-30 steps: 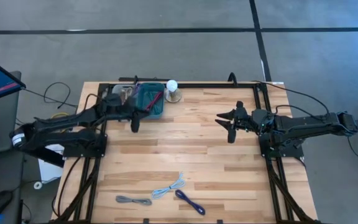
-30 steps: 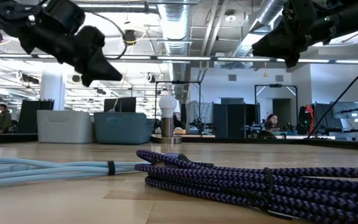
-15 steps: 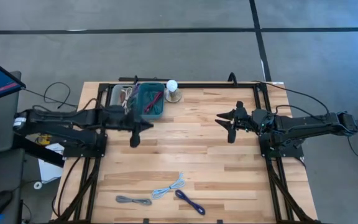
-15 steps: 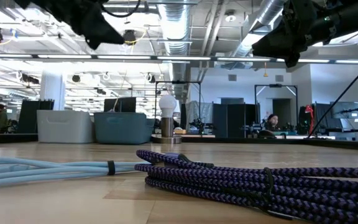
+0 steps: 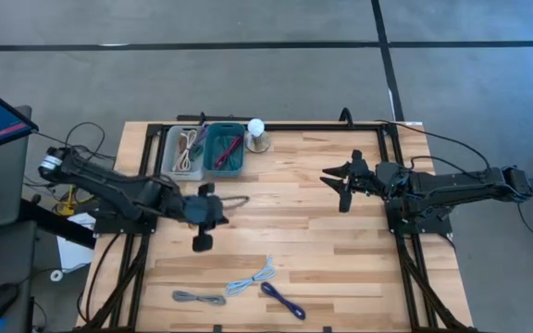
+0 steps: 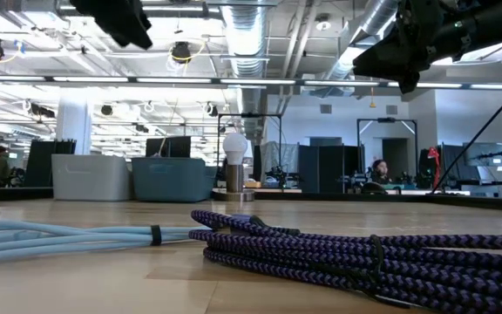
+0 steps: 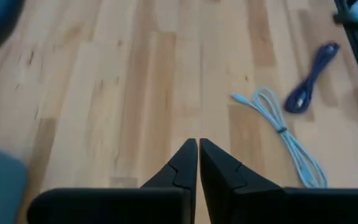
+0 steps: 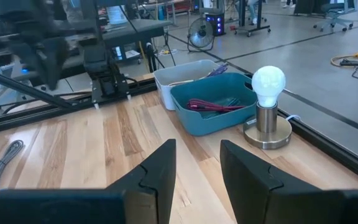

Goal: Pick & Place USB Port
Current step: Put the white patterned charger cable into the blue bin

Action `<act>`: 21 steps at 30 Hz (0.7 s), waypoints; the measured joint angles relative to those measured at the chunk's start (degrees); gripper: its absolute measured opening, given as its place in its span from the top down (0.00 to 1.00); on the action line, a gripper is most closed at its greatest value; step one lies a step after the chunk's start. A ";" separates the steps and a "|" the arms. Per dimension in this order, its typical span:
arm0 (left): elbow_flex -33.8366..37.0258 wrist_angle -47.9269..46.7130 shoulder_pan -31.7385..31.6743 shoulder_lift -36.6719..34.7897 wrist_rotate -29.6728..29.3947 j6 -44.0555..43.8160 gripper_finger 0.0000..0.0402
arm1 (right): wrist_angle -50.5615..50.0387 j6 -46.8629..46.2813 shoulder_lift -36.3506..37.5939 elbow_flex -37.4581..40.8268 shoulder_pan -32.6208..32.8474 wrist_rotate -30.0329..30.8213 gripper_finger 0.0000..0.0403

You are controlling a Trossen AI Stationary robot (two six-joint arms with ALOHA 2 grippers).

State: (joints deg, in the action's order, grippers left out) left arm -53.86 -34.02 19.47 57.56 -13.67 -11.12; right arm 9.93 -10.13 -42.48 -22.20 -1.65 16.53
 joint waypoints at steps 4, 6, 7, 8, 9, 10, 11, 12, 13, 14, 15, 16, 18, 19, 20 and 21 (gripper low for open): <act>-7.50 -6.33 3.90 6.27 -0.32 -0.36 0.97 | -0.01 0.00 0.00 0.00 -0.02 0.02 0.71; -10.98 -9.98 5.56 8.70 -0.26 -1.98 0.98 | -0.01 -0.01 0.00 0.00 -0.02 0.02 0.71; -12.48 -12.05 6.28 9.70 -0.21 -3.66 0.98 | 0.00 -0.22 0.00 0.00 0.00 0.02 0.71; -13.69 -13.99 7.02 10.56 -0.14 -5.80 0.98 | -0.02 -0.74 0.00 0.00 -0.02 0.02 0.71; -14.62 -16.01 7.81 11.36 -0.05 -8.11 0.98 | -0.02 -1.47 0.00 0.00 -0.02 0.02 0.71; -15.17 -18.15 8.71 12.02 -0.03 -10.69 0.98 | -0.02 -2.01 0.00 0.00 -0.02 0.02 0.71; -15.26 -19.49 9.62 12.57 0.02 -13.21 0.98 | -0.03 -2.38 0.00 0.00 -0.01 0.02 0.71; -15.27 -20.46 10.49 13.10 0.31 -15.33 0.98 | -0.08 -2.48 0.01 0.00 0.00 0.02 0.71; -15.29 -21.20 11.33 13.82 0.60 -17.10 0.98 | -0.09 -2.48 0.00 0.00 0.01 0.02 0.71; -15.29 -21.69 12.10 14.67 0.75 -18.52 0.98 | -0.09 -2.47 0.00 0.00 0.02 0.02 0.71; -15.29 -21.94 12.82 15.68 0.79 -19.44 0.98 | -0.09 -2.47 0.00 0.00 0.02 0.02 0.71; -15.29 -21.95 13.44 16.73 0.82 -19.67 0.99 | -0.18 -2.47 0.00 0.00 0.02 0.02 0.71; -15.29 -21.89 14.34 19.14 0.92 -19.80 0.99 | -0.24 -2.47 0.00 0.00 0.02 0.04 0.71; -15.29 -21.88 14.55 20.48 1.78 -19.84 0.98 | -0.24 -2.47 0.00 0.00 0.02 0.03 0.71; -15.29 -21.86 14.66 21.73 3.39 -19.84 0.98 | -0.25 -2.47 0.00 0.00 0.02 0.03 0.71; -15.29 -21.75 14.68 22.90 4.78 -19.87 0.98 | -0.27 -2.47 0.00 0.00 0.02 0.03 0.71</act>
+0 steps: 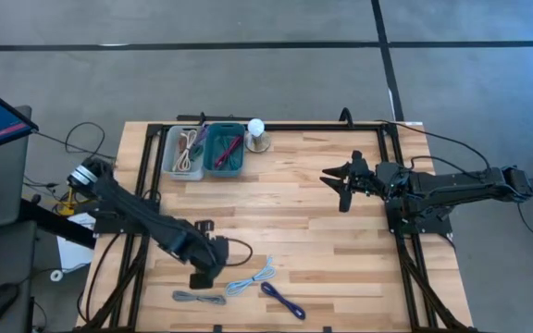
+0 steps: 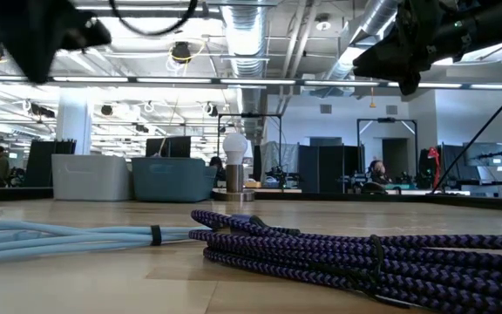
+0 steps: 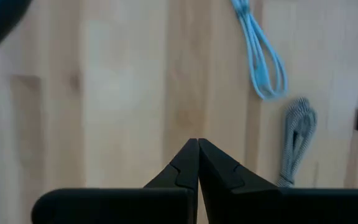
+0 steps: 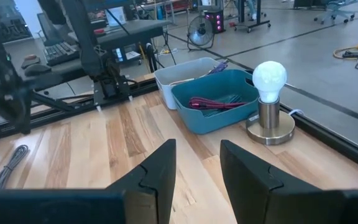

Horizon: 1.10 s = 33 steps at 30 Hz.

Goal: Pick & Place USB Port
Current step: Put the white patterned charger cable into the blue bin

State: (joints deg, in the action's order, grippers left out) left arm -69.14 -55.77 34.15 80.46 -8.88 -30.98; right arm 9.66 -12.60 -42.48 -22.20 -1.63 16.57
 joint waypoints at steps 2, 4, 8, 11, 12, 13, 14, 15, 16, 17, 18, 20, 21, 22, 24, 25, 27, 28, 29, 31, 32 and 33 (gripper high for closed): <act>0.00 0.14 -0.02 2.26 3.64 -1.10 0.98 | -0.27 -0.19 0.00 0.00 0.00 0.01 0.71; 0.00 0.44 -0.02 4.12 7.21 -1.46 0.98 | -0.45 -0.86 0.00 0.00 0.00 0.01 0.71; 0.00 3.84 0.00 6.18 12.47 -1.60 0.99 | -0.75 -0.98 0.00 0.00 0.00 0.01 0.71; 0.00 8.43 -0.02 6.30 14.01 -5.06 0.97 | -0.71 -0.98 0.00 0.00 0.00 0.01 0.71; 0.00 9.88 -0.02 6.30 14.10 -6.97 0.97 | -0.73 -0.96 0.00 0.00 0.00 0.01 0.71; 0.00 11.34 -0.02 6.30 14.40 -8.47 0.96 | -0.73 -0.96 0.00 0.00 0.00 0.03 0.71; 0.00 12.35 -0.02 6.30 14.91 -9.84 0.95 | -0.75 -0.96 0.00 0.00 0.00 0.02 0.71; -0.02 12.83 0.00 6.30 14.92 -11.39 0.93 | -0.84 -0.96 0.01 0.00 0.00 0.01 0.71; 0.00 12.77 0.24 6.30 14.92 -13.27 0.92 | -1.08 -0.96 0.02 0.00 0.00 0.01 0.71; 0.00 12.72 0.47 6.50 14.92 -15.15 0.90 | -1.49 -0.96 0.00 0.00 0.00 0.02 0.71; -0.01 12.80 0.69 6.68 14.99 -16.65 0.88 | -1.96 -0.98 0.00 0.00 0.00 0.02 0.71; 0.11 12.71 1.59 6.81 14.94 -18.85 0.84 | -3.02 -0.97 0.00 0.00 0.00 0.05 0.71; 0.10 12.77 1.95 6.91 14.95 -19.36 0.83 | -3.57 -0.96 0.00 0.00 0.00 0.05 0.71; 0.09 12.82 2.25 7.04 14.99 -19.95 0.81 | -4.19 -0.98 0.00 0.00 0.00 0.07 0.71; 0.43 12.79 3.09 7.24 14.88 -20.54 0.77 | -5.02 -0.98 0.00 0.00 0.00 0.10 0.71; 0.55 12.64 3.20 7.53 14.87 -20.55 0.76 | -5.25 -0.98 0.02 0.00 0.00 0.10 0.71; 1.20 13.01 3.60 8.20 14.87 -20.55 0.72 | -6.03 -0.98 0.00 0.00 0.00 0.10 0.71; 1.86 12.89 3.88 8.65 14.76 -20.55 0.70 | -6.20 -0.98 0.00 0.00 0.00 0.10 0.71; 2.39 12.71 4.12 9.34 14.78 -20.49 0.69 | -6.20 -0.98 0.02 0.00 0.00 0.10 0.71; 3.52 13.32 4.79 10.93 16.05 -19.92 0.65 | -6.36 -0.98 0.00 0.00 0.00 0.10 0.71; 4.01 13.10 5.12 11.79 17.22 -19.25 0.64 | -6.37 -0.98 0.02 0.00 0.00 0.10 0.71; 4.32 12.99 5.36 12.74 18.57 -18.97 0.63 | -6.40 -0.98 0.02 0.00 0.00 0.10 0.71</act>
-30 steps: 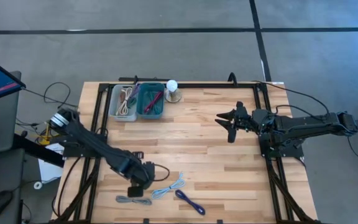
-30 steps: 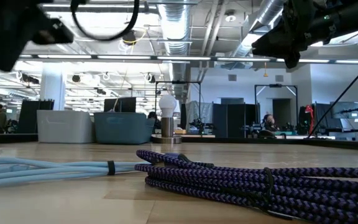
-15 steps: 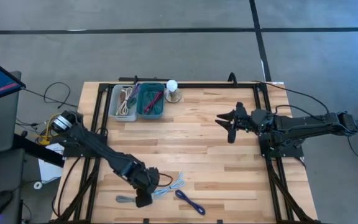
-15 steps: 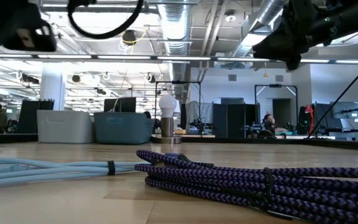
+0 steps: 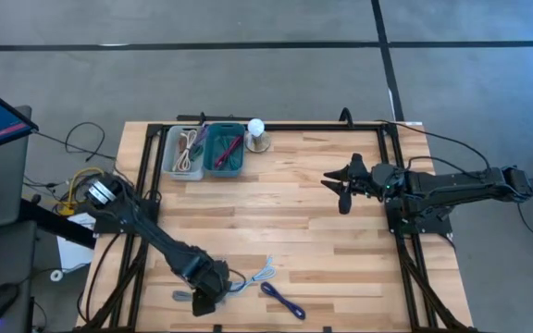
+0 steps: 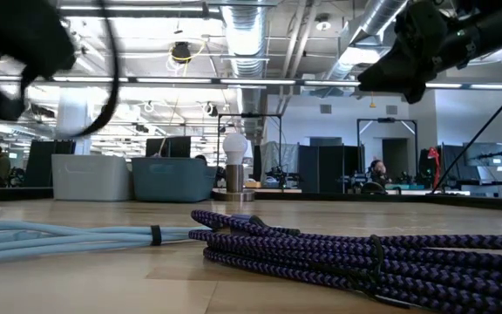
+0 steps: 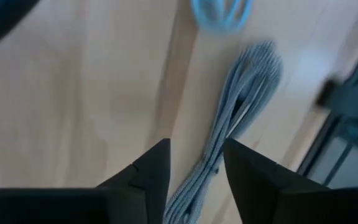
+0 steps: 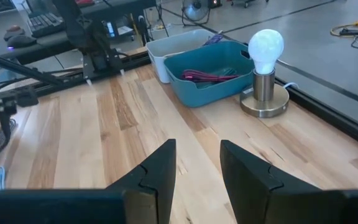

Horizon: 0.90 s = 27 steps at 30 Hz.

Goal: Pick & Place USB Port
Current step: Put the white patterned charger cable into the blue bin

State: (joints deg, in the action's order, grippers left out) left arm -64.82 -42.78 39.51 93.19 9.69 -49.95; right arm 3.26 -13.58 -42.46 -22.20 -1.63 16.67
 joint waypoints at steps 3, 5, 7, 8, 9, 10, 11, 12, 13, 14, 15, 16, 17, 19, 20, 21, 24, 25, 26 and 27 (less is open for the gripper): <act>0.31 0.28 0.69 2.52 3.26 0.13 0.61 | -0.13 0.00 0.00 0.00 -0.02 -0.02 0.71; 0.31 1.18 0.70 3.53 4.16 0.19 0.60 | -0.34 0.00 0.00 0.00 -0.04 0.00 0.71; 0.29 1.79 0.67 4.21 4.22 0.30 0.60 | -0.42 0.00 0.00 0.00 -0.04 -0.02 0.71; 0.29 2.63 0.67 4.67 3.91 0.46 0.60 | -0.42 0.00 0.00 0.00 -0.04 -0.02 0.71; 0.27 3.64 0.67 5.28 3.83 1.11 0.61 | -0.45 0.00 0.00 0.00 -0.04 -0.02 0.71; 0.14 4.14 0.72 5.76 4.07 1.80 0.61 | -0.41 0.00 0.00 0.00 -0.04 -0.02 0.71; 0.14 4.60 0.89 6.13 4.03 2.65 0.61 | -0.39 0.00 0.00 0.00 -0.04 -0.02 0.71; 0.12 4.91 0.99 6.70 3.97 3.21 0.62 | -0.41 0.00 0.00 0.00 -0.04 -0.04 0.71; 0.11 5.09 1.07 7.16 3.98 3.64 0.62 | -0.43 0.00 0.00 0.00 -0.04 -0.04 0.71; 0.05 5.11 1.19 7.45 4.12 4.08 0.63 | -0.37 0.00 0.00 0.00 -0.04 -0.04 0.71; 0.05 5.10 1.22 7.75 4.33 4.44 0.63 | -0.36 0.00 0.00 0.00 -0.04 -0.06 0.71; 0.01 5.00 1.21 7.94 4.51 4.62 0.64 | -0.38 0.00 0.00 0.00 -0.04 -0.07 0.71; 0.07 5.02 1.19 7.99 4.53 4.72 0.64 | -0.37 0.00 0.00 0.00 -0.04 -0.04 0.71; 0.12 5.29 1.14 7.90 4.57 4.74 0.67 | -0.37 0.00 0.00 0.00 -0.04 -0.07 0.71; 0.16 5.65 1.01 7.71 4.62 4.85 0.69 | -0.37 0.00 0.00 0.00 -0.04 -0.05 0.71; 0.19 6.06 0.98 7.40 4.79 5.06 0.72 | -0.37 0.00 0.00 0.00 -0.04 -0.04 0.71; 0.23 6.60 1.02 6.74 4.86 5.96 0.84 | -0.32 0.00 0.00 0.00 -0.04 -0.06 0.71; 0.23 6.60 1.05 6.63 4.70 6.39 0.89 | -0.32 0.00 0.00 0.00 -0.04 -0.07 0.71; 0.23 6.50 1.04 6.59 4.66 6.51 0.93 | -0.32 0.00 0.00 0.00 -0.04 -0.06 0.71; 0.23 6.31 1.02 6.57 4.66 6.53 0.96 | -0.32 0.00 0.00 0.00 -0.04 -0.05 0.71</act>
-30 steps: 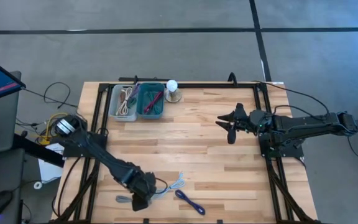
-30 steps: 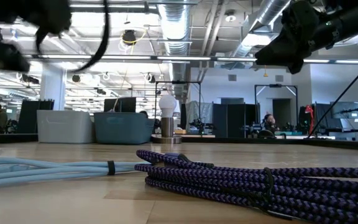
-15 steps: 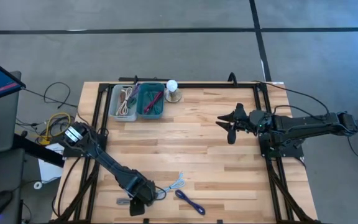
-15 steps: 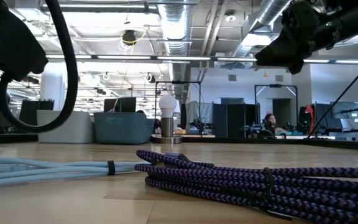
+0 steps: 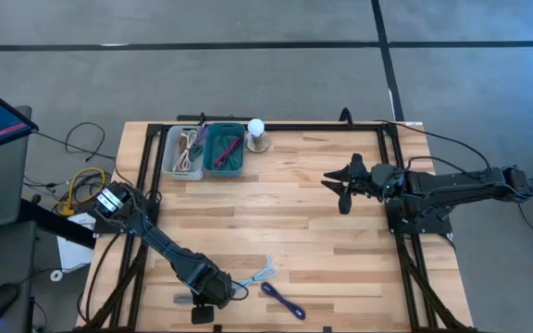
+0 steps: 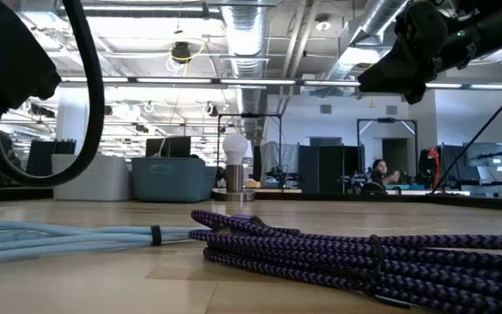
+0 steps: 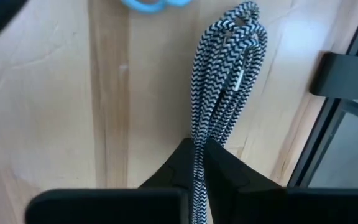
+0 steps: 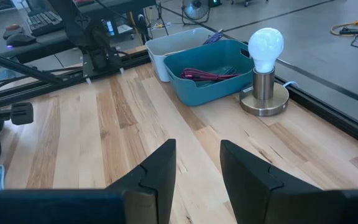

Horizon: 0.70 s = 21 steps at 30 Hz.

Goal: Pick & Place USB Port
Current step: Put the white patterned charger cable into the blue bin

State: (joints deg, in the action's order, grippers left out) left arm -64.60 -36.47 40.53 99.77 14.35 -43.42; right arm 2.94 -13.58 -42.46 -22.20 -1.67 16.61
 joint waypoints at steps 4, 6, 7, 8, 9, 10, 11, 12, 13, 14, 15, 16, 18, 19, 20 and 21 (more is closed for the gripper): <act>0.00 -0.54 -0.02 0.00 -0.43 -0.18 0.95 | -0.03 0.00 0.00 0.00 0.00 0.00 0.71; 0.00 -1.01 -0.24 0.00 -0.50 -0.30 0.96 | 0.00 0.00 0.00 0.00 0.00 -0.01 0.71; 0.02 -1.47 -0.38 0.00 -0.56 -0.35 0.97 | -0.02 0.00 0.00 0.00 0.00 -0.01 0.71; 0.02 -1.91 -0.58 -0.03 -0.60 -0.35 0.97 | -0.02 0.00 0.00 0.00 0.00 -0.01 0.71; 0.04 -2.23 -0.88 -0.18 -0.67 -0.26 0.97 | -0.02 0.00 0.00 0.00 0.00 -0.01 0.71; 0.04 -2.81 -1.23 -0.40 -1.14 0.00 0.97 | -0.02 0.00 0.00 0.00 0.00 -0.01 0.71; 0.06 -3.63 -1.70 -0.86 -1.89 0.37 0.97 | -0.02 0.00 0.00 0.00 0.00 -0.01 0.71; 0.18 -4.90 -2.18 -1.56 -3.35 1.07 0.97 | -0.02 0.00 0.00 0.00 0.00 -0.01 0.71; 0.27 -6.29 -2.80 -2.34 -5.63 2.00 0.97 | -0.02 0.00 0.00 0.00 0.00 0.01 0.71; 0.40 -7.73 -3.53 -3.25 -7.95 2.90 0.97 | -0.04 0.00 0.00 0.00 0.00 -0.01 0.71; 0.48 -9.23 -4.21 -4.58 -10.58 3.77 0.97 | -0.04 0.00 0.00 0.00 0.00 -0.01 0.71; 0.48 -10.77 -5.02 -6.28 -13.22 4.25 0.97 | -0.06 0.00 0.00 0.00 0.00 -0.01 0.71; 0.35 -13.80 -6.72 -10.34 -17.72 5.30 0.97 | -0.18 0.00 0.00 0.00 0.00 0.00 0.71; 0.35 -15.47 -7.59 -12.37 -19.85 5.75 0.97 | -0.33 0.00 0.00 0.00 0.00 0.01 0.71; 0.37 -17.05 -8.52 -14.31 -22.11 6.21 0.97 | -0.50 0.00 0.00 0.00 0.00 0.00 0.71; 0.39 -18.11 -9.46 -16.42 -24.44 7.02 0.97 | -0.69 0.00 0.00 0.00 0.00 -0.01 0.71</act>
State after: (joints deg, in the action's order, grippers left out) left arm -64.20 -54.58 31.07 83.35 -10.09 -36.40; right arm 2.25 -13.58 -42.46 -22.20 -1.67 16.60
